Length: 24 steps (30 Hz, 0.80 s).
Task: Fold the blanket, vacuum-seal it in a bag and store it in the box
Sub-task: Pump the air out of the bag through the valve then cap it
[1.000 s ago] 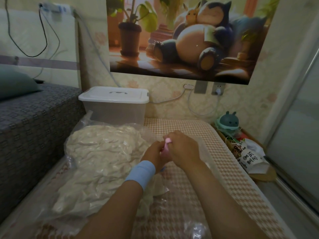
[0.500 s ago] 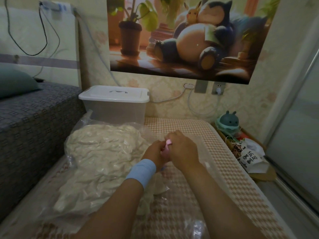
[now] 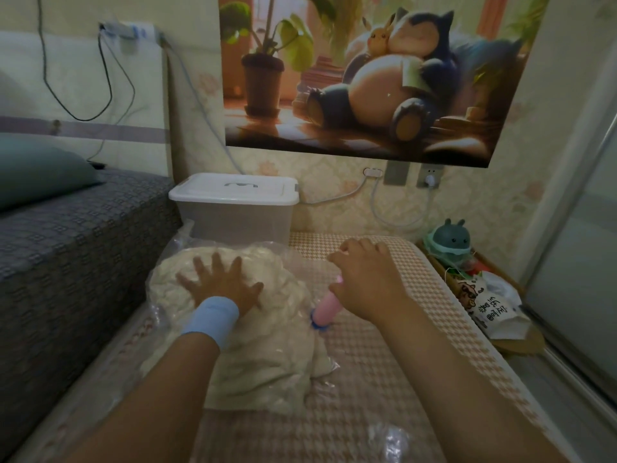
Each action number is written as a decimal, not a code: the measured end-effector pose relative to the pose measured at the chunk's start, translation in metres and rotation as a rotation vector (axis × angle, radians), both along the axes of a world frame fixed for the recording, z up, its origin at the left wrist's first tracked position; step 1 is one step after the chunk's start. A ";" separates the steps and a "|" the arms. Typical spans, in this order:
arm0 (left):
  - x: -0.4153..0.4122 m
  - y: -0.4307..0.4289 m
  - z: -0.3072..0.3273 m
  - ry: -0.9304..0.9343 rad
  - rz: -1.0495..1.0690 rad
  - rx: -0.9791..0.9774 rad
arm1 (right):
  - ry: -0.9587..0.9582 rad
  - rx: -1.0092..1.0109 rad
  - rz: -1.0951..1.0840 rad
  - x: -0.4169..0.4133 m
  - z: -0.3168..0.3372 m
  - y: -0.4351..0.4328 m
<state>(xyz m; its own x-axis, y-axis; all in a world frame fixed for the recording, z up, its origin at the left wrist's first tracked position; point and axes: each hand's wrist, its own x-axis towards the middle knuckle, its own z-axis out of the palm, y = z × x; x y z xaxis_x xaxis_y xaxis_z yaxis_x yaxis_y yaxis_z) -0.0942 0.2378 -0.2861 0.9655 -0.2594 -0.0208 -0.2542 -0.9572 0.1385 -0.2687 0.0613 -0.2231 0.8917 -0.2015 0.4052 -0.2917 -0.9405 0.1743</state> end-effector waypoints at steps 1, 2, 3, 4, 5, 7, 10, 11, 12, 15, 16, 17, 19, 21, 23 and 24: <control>0.003 0.009 -0.001 0.084 0.007 -0.045 | 0.006 0.003 0.051 0.004 0.001 0.014; 0.003 0.016 -0.001 0.123 -0.025 -0.055 | 0.030 0.035 0.105 0.010 -0.001 0.029; 0.003 0.023 0.002 0.125 -0.068 -0.035 | 0.072 0.088 0.153 0.019 -0.005 0.044; 0.002 0.025 0.005 0.094 -0.116 -0.002 | 0.126 0.160 0.178 0.026 -0.011 0.052; 0.000 0.030 0.010 0.047 -0.152 0.027 | 0.178 0.249 0.185 0.035 -0.018 0.059; 0.003 0.040 0.015 -0.052 -0.223 0.074 | 0.243 0.423 0.166 0.057 -0.031 0.068; 0.011 0.056 0.011 -0.187 -0.299 0.123 | 0.308 0.437 0.159 0.092 -0.046 0.079; 0.015 0.059 0.009 -0.218 -0.309 0.102 | 0.357 0.433 0.165 0.102 -0.048 0.081; 0.022 0.062 0.008 -0.213 -0.305 0.063 | 0.408 0.441 0.175 0.114 -0.051 0.082; 0.044 0.065 0.003 -0.024 -0.240 0.052 | 0.532 0.529 0.170 0.138 -0.057 0.075; 0.053 0.064 0.000 0.057 -0.221 0.086 | 0.576 0.553 0.163 0.145 -0.059 0.071; 0.060 0.064 -0.001 0.131 -0.216 0.103 | 0.618 0.555 0.153 0.151 -0.060 0.068; 0.079 0.060 -0.008 0.267 -0.230 0.096 | 0.706 0.532 0.124 0.168 -0.068 0.063; 0.090 0.057 -0.015 0.341 -0.252 0.100 | 0.771 0.476 0.097 0.181 -0.077 0.062; 0.102 0.055 -0.024 0.404 -0.258 0.097 | 0.826 0.453 0.080 0.193 -0.086 0.059; 0.106 0.053 -0.028 0.421 -0.257 0.091 | 0.834 0.457 0.080 0.197 -0.089 0.057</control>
<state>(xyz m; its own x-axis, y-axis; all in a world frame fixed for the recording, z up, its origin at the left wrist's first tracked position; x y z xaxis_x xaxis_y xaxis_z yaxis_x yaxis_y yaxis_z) 0.0119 0.2911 -0.3143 0.7733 -0.4671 -0.4288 -0.4236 -0.8838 0.1988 -0.0721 0.1183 -0.3117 0.8760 -0.1087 -0.4700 -0.1711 -0.9809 -0.0921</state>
